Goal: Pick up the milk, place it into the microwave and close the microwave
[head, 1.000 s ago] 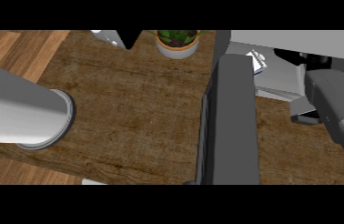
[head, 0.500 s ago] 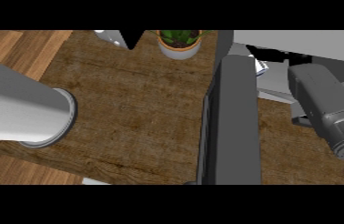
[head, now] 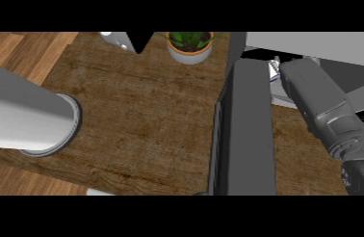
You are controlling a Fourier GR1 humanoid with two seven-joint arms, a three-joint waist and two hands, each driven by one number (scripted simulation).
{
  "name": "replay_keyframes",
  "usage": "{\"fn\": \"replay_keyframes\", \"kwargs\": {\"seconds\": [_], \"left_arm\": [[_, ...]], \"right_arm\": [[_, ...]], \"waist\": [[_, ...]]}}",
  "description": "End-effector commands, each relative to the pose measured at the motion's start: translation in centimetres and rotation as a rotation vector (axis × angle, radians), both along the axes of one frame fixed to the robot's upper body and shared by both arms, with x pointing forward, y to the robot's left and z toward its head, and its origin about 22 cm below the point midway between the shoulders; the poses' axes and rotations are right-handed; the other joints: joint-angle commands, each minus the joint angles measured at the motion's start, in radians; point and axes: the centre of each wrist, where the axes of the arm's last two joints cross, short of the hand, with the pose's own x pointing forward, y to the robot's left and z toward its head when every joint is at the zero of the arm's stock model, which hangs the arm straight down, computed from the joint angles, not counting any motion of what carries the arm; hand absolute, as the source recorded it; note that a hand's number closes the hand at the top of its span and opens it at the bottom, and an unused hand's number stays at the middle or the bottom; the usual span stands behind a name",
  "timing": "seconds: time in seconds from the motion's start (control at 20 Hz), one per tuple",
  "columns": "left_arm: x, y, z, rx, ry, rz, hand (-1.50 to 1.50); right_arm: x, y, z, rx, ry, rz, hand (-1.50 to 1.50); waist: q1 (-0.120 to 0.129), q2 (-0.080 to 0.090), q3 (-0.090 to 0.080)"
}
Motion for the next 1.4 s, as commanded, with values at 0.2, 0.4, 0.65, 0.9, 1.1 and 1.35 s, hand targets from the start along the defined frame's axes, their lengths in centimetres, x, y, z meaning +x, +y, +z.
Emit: {"fn": "replay_keyframes", "kwargs": {"seconds": [0.2, 0.4, 0.65, 0.9, 1.1, 1.35], "left_arm": [[0.8, -0.5, -0.9, 0.006, 0.037, -0.014, -1.50], [0.7, -0.5, -1.0, 0.004, 0.043, -0.023, -1.50], [0.3, -0.4, -2.4, 0.004, 0.089, -0.020, -1.50], [0.3, -1.4, -4.0, -0.007, 0.100, -0.029, -1.50], [-0.1, -2.6, -4.5, -0.017, 0.091, -0.092, -1.50], [-0.2, -4.9, -5.9, -0.030, 0.111, -0.185, -1.50]], "right_arm": [[0.9, 3.8, 2.0, 0.028, -0.050, 0.043, -1.50], [0.8, 3.8, 1.6, 0.064, -0.085, -0.010, -1.50], [0.5, 2.3, 0.9, 0.057, -0.113, -0.060, -1.50], [-0.5, 0.1, -1.3, 0.036, -0.064, -0.026, -1.50], [-0.7, 0.6, -2.0, 0.084, -0.067, -0.008, -1.50], [-2.7, -2.1, -5.5, 0.233, -0.016, 0.123, -1.50]], "waist": [[-0.030, -0.011, 0.000], [-0.044, -0.020, 0.001], [-0.076, -0.030, -0.001], [-0.092, -0.033, -0.001], [-0.106, -0.048, -0.001], [-0.144, -0.061, -0.001]]}}
